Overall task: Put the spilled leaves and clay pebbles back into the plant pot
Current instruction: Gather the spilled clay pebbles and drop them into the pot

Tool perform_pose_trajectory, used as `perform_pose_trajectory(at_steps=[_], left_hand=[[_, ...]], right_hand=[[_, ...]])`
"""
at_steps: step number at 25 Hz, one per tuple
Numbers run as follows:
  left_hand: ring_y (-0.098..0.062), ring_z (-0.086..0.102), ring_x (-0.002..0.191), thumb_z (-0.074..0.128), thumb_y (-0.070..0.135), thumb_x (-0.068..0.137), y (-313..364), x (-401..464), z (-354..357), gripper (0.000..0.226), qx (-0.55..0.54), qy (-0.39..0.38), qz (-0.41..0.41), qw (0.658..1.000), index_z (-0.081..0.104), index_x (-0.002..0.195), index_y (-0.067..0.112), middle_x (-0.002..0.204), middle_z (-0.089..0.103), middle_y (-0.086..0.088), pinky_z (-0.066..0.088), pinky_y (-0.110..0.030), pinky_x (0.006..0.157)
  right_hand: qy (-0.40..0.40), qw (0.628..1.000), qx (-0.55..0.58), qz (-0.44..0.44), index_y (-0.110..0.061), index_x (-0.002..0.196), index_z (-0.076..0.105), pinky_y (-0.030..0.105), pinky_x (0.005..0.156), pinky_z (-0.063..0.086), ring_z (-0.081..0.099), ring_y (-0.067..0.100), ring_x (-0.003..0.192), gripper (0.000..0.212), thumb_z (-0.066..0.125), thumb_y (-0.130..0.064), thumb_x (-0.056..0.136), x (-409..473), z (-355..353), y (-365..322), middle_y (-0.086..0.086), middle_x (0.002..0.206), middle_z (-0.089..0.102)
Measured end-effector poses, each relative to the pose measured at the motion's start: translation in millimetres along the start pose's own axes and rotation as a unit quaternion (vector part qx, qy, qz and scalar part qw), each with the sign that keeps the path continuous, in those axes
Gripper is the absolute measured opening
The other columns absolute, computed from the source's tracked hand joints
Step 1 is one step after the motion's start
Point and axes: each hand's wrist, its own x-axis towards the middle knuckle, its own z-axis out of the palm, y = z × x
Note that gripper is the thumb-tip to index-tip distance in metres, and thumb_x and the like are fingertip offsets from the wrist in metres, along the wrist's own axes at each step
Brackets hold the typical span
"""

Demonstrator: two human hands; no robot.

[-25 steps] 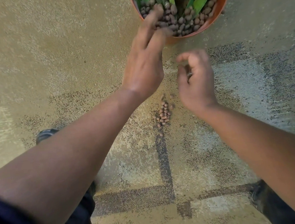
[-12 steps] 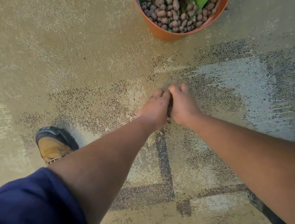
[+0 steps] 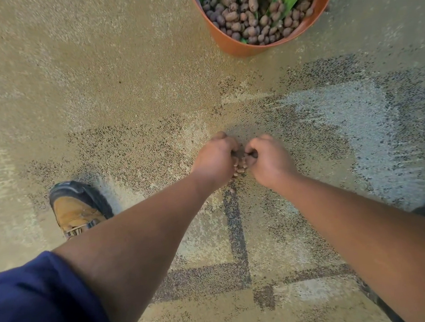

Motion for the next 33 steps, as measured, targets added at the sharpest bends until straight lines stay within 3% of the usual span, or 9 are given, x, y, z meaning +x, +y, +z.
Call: perform_pose_trajectory(at_steps=[5,11,15,17,20,24,28,31,33], left_hand=[[-0.017,0.062,0.086,0.067,0.007,0.093,14.1,3.2,5.0,0.009,0.033,0.001,-0.049,0.998,0.066,0.092,0.016,0.105,0.054,0.002,0.059,-0.026,0.070],[-0.020,0.058,0.090,0.065,-0.003,0.090,14.1,6.2,5.1,0.023,0.098,0.010,-0.045,0.994,0.060,0.087,0.020,0.098,0.056,0.001,0.057,-0.031,0.087],[-0.008,0.062,0.076,0.056,-0.010,0.085,14.9,6.7,-10.7,0.036,0.024,-0.003,-0.102,0.994,0.056,0.075,0.024,0.089,0.059,-0.001,0.056,-0.017,0.058],[-0.009,0.065,0.074,0.060,-0.007,0.086,22.9,7.3,-31.0,0.032,-0.044,0.010,-0.124,0.991,0.059,0.077,0.023,0.084,0.062,0.000,0.056,-0.016,0.055],[-0.016,0.070,0.076,0.073,0.002,0.083,51.3,9.6,-78.1,0.016,-0.139,0.101,-0.049,0.984,0.067,0.082,0.017,0.080,0.068,0.004,0.062,-0.029,0.068],[-0.012,0.072,0.071,0.074,0.010,0.075,93.3,24.4,-146.3,0.007,-0.255,0.282,0.129,0.916,0.072,0.081,0.007,0.079,0.075,-0.002,0.061,-0.031,0.064],[-0.011,0.069,0.081,0.066,0.015,0.083,96.8,56.5,-163.3,0.010,-0.128,0.311,0.131,0.932,0.074,0.087,0.009,0.087,0.074,0.000,0.057,-0.035,0.073],[-0.025,0.063,0.094,0.059,0.009,0.087,80.4,63.7,-146.5,0.014,0.004,0.282,0.152,0.947,0.070,0.096,0.005,0.102,0.065,-0.005,0.052,-0.043,0.076],[-0.029,0.063,0.093,0.059,0.009,0.088,71.5,63.7,-140.9,0.015,0.016,0.291,0.176,0.940,0.068,0.098,0.003,0.106,0.065,-0.011,0.053,-0.045,0.073]], right_hand=[[0.022,1.000,-0.003,-0.002,-0.016,0.086,0.068,0.030,0.077,0.056,0.059,0.016,0.081,0.008,0.071,-0.009,0.089,-3.8,-3.5,8.9,-0.004,0.093,0.059],[0.026,0.997,0.055,0.040,-0.021,0.083,0.067,0.025,0.069,0.057,0.060,0.008,0.074,0.015,0.074,-0.009,0.088,-3.3,-9.3,4.9,-0.010,0.086,0.060],[0.063,0.962,0.233,0.125,-0.027,0.082,0.063,0.014,0.054,0.053,0.067,0.007,0.075,0.025,0.073,-0.004,0.088,-3.2,-33.0,-12.3,-0.007,0.087,0.067],[0.093,0.947,0.286,0.110,-0.026,0.085,0.064,0.016,0.055,0.055,0.068,0.008,0.072,0.022,0.073,-0.005,0.087,-5.6,-51.6,-25.9,-0.007,0.089,0.069],[0.179,0.922,0.344,0.006,-0.025,0.088,0.068,0.018,0.056,0.055,0.063,0.002,0.064,0.019,0.075,-0.007,0.086,-5.9,-92.2,-49.4,-0.007,0.088,0.072],[0.297,0.867,0.383,-0.119,-0.026,0.087,0.066,0.022,0.065,0.057,0.066,0.003,0.071,0.021,0.072,-0.006,0.085,6.4,-144.4,-74.1,-0.008,0.085,0.071],[0.324,0.876,0.334,-0.126,-0.024,0.087,0.065,0.033,0.065,0.060,0.062,0.005,0.069,0.015,0.070,-0.010,0.087,31.4,-156.1,-82.5,-0.010,0.082,0.069],[0.315,0.896,0.292,-0.113,-0.024,0.092,0.066,0.039,0.065,0.060,0.063,0.007,0.067,0.007,0.070,-0.019,0.090,43.9,-149.1,-79.3,-0.014,0.081,0.068],[0.315,0.899,0.284,-0.111,-0.023,0.096,0.067,0.042,0.064,0.060,0.068,0.015,0.068,0.005,0.070,-0.023,0.092,47.7,-143.6,-74.0,-0.009,0.084,0.070]])
